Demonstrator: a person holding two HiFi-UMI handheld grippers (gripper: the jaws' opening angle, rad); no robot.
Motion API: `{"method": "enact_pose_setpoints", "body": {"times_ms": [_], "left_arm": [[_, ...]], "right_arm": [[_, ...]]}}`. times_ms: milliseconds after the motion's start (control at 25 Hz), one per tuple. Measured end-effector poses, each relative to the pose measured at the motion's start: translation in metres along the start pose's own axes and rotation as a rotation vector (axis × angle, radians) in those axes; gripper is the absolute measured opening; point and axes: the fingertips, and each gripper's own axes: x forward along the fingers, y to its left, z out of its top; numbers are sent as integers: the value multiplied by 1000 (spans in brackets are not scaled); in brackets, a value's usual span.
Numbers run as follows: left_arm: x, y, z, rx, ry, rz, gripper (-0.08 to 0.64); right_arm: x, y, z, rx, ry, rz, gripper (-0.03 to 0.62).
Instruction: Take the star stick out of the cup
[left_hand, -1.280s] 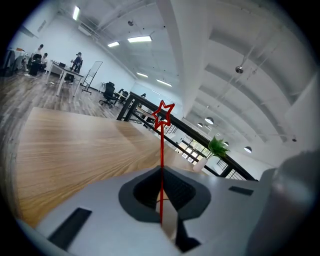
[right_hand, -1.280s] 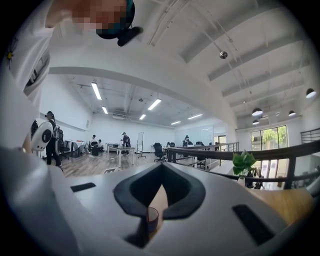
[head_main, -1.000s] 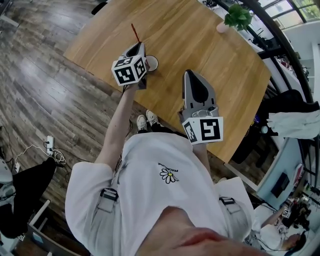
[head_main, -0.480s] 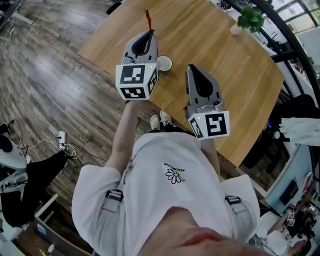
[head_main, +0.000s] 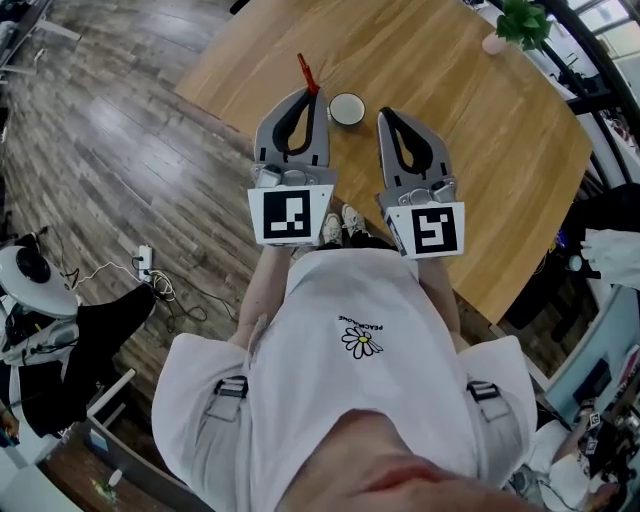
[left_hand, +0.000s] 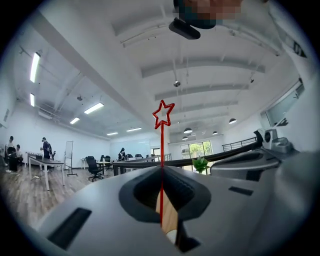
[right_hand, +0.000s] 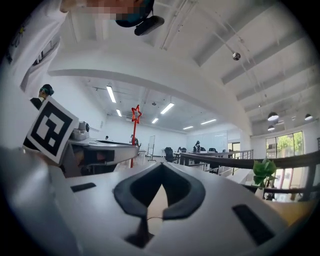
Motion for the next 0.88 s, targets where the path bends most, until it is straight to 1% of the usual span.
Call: {"method": "enact_pose_setpoints", "body": {"times_ms": [80,160,240,400,520,720,880], "left_arm": [[-8,1,-14,19,45,27,18],[-12,3,-29,24,96,50,18],[-15,5,-37,24,123,57,18],[-15,11,-32,15,86,73,18],[-16,12,-33,6,87,82,18],[-15,11,-28,-13,56,62,18],[-13,12,-31,-21,61,63,18]], "right_arm": [[3,3,-5,9,18,2,6],[5,3,-15,-7,38,-1,6],[8,3,-28,-23,63,-7,6],[12,4,-46,4,95,-10,6],[12,3,-52,26,107,-11,6],[14,-3,-56,23,122,-31,6],[14,-7,-60,22,130,-36,6]]}}
